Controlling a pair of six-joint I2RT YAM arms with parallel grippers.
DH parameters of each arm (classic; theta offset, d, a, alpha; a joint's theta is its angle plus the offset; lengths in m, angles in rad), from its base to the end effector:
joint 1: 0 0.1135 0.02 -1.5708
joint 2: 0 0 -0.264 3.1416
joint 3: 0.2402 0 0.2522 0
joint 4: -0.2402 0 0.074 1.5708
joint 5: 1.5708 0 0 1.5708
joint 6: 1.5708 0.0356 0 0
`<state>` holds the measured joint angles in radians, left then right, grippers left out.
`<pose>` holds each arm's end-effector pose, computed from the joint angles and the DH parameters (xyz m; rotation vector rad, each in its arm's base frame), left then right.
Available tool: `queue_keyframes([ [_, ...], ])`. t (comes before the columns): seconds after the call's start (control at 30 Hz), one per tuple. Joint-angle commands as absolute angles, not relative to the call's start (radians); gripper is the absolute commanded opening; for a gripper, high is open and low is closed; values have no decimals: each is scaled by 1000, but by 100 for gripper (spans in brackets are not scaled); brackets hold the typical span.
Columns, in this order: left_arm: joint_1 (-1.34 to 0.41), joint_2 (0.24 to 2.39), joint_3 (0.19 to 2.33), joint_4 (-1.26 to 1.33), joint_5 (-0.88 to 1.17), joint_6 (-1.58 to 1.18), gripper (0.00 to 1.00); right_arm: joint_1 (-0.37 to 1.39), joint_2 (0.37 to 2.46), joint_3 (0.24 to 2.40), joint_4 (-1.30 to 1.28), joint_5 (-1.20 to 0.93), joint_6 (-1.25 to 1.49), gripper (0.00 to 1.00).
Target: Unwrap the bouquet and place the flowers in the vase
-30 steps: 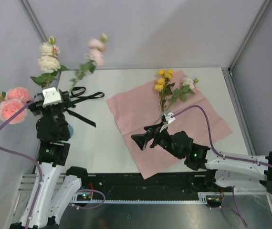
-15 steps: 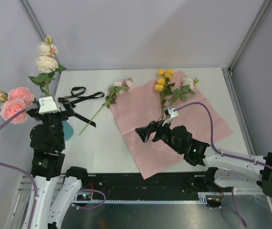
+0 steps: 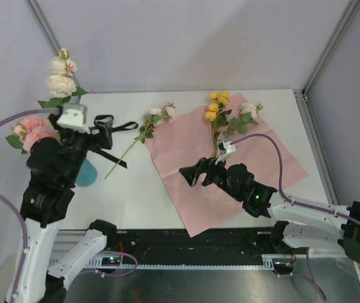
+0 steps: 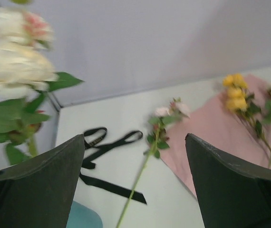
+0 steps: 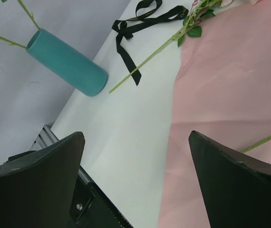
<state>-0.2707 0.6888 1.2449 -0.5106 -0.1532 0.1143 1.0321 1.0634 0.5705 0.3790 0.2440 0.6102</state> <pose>0.0994 -0.0219 0.4665 0.1711 1.5162 -0.0080 0.1324 0.2048 0.2688 -0.1821 1.7796 1.0126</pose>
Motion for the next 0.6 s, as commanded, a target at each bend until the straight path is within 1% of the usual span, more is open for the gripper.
queue_keyframes([
  [0.0, -421, 794, 1283, -640, -261, 180, 91, 1030, 1050, 598, 395, 237, 616, 98],
  [0.07, -487, 842, 1298, -654, -328, 210, 91, 1031, 1040, 598, 385, 240, 614, 98],
  [0.17, -526, 899, 1315, -661, -336, 229, 91, 1031, 1019, 597, 365, 247, 606, 98],
  [0.33, -539, 998, 1333, -677, -353, 264, 91, 1034, 984, 594, 336, 261, 597, 98],
  [0.57, -540, 1127, 1320, -680, -402, 311, 87, 1037, 957, 575, 326, 272, 592, 98],
])
